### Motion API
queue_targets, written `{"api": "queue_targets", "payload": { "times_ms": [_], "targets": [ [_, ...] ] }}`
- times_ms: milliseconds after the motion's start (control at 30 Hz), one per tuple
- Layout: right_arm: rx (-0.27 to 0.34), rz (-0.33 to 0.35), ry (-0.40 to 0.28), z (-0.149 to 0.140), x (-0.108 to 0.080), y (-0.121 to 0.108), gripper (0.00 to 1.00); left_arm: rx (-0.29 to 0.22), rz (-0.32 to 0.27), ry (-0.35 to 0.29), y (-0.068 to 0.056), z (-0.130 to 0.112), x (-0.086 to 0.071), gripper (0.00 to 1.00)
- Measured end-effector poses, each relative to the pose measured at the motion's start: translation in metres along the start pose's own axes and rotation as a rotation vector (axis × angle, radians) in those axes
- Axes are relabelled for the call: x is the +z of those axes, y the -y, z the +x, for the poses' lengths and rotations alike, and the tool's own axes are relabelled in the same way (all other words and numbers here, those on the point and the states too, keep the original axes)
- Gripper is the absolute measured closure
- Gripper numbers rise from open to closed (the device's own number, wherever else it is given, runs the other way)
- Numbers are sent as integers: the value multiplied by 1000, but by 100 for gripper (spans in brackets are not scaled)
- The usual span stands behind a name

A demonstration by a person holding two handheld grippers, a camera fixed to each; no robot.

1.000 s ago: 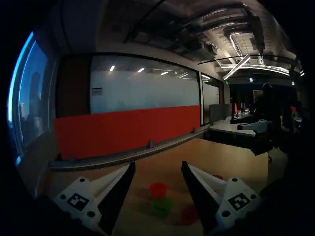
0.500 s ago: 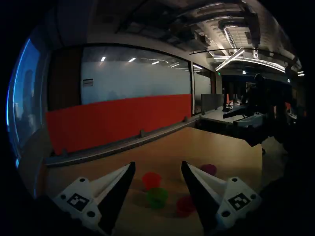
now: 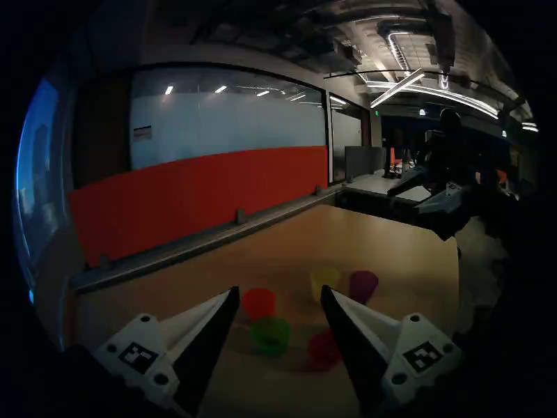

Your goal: Pour water

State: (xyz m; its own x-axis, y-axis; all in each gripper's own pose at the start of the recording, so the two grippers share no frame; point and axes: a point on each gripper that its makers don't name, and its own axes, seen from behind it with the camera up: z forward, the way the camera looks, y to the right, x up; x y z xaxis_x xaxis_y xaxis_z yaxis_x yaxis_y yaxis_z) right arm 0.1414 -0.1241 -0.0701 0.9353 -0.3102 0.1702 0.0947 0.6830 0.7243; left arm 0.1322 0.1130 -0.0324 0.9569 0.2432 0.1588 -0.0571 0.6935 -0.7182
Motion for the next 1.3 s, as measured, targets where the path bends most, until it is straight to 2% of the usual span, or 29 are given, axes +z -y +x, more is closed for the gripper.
{"api": "queue_targets", "payload": {
  "times_ms": [300, 600, 1300],
  "targets": [
    [0, 32, 50, -12, 4, 4, 1, 22, -24, 62, -4, -17, 12, 14],
    [-10, 59, 80, -22, 9, 8, 1, 23, -39, 91, -2, -30, 21, 14],
    [-33, 143, 172, -63, 28, 27, 1, 15, -61, 176, -1, -79, 42, 14]
  ]
}}
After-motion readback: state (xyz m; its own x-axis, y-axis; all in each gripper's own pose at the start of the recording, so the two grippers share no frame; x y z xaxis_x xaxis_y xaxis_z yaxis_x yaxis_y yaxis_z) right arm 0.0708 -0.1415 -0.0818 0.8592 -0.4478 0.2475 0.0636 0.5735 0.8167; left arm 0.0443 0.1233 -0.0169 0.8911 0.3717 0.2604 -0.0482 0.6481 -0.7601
